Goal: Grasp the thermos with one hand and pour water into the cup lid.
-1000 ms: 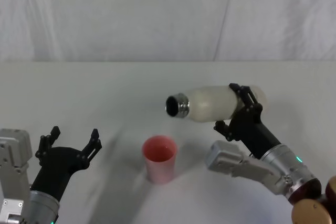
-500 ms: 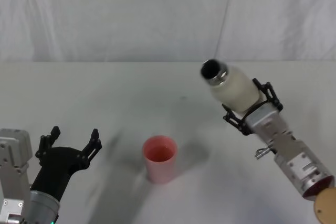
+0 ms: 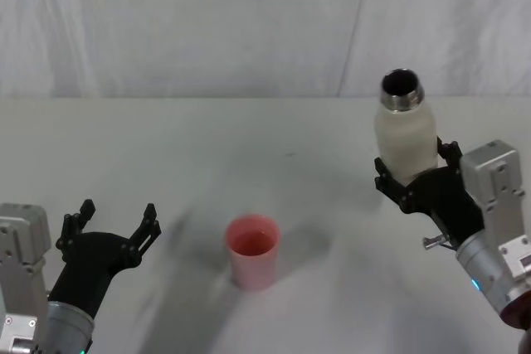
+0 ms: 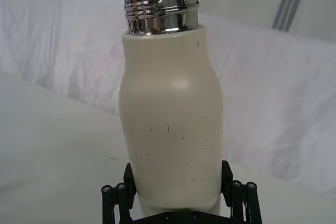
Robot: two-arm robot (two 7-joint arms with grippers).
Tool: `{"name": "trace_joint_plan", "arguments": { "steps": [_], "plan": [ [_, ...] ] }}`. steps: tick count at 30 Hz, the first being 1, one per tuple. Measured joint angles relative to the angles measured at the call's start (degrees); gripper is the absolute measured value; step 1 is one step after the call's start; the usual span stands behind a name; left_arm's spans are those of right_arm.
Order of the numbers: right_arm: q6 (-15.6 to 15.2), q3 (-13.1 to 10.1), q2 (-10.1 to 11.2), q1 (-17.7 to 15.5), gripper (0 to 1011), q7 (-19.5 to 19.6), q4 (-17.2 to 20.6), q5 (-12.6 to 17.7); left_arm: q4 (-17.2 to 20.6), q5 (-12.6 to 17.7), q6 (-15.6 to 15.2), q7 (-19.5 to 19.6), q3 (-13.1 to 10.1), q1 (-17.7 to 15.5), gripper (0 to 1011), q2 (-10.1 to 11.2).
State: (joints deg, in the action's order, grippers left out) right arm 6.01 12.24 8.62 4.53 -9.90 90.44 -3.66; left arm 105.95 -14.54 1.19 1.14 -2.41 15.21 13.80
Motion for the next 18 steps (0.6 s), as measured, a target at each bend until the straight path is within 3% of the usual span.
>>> {"name": "trace_joint_plan", "arguments": {
  "steps": [10, 18],
  "plan": [
    [-3.1, -2.8, -1.8, -0.5, 960, -2.7, -0.6, 10.3, 0.0, 0.0, 0.0, 0.0, 0.0, 0.0, 1001, 0.0],
    [-5.9, -2.8, -1.4, 0.1, 960, -3.0, -1.1, 13.1, 0.0, 0.0, 0.0, 0.0, 0.0, 0.0, 1001, 0.0]
  ]
}}
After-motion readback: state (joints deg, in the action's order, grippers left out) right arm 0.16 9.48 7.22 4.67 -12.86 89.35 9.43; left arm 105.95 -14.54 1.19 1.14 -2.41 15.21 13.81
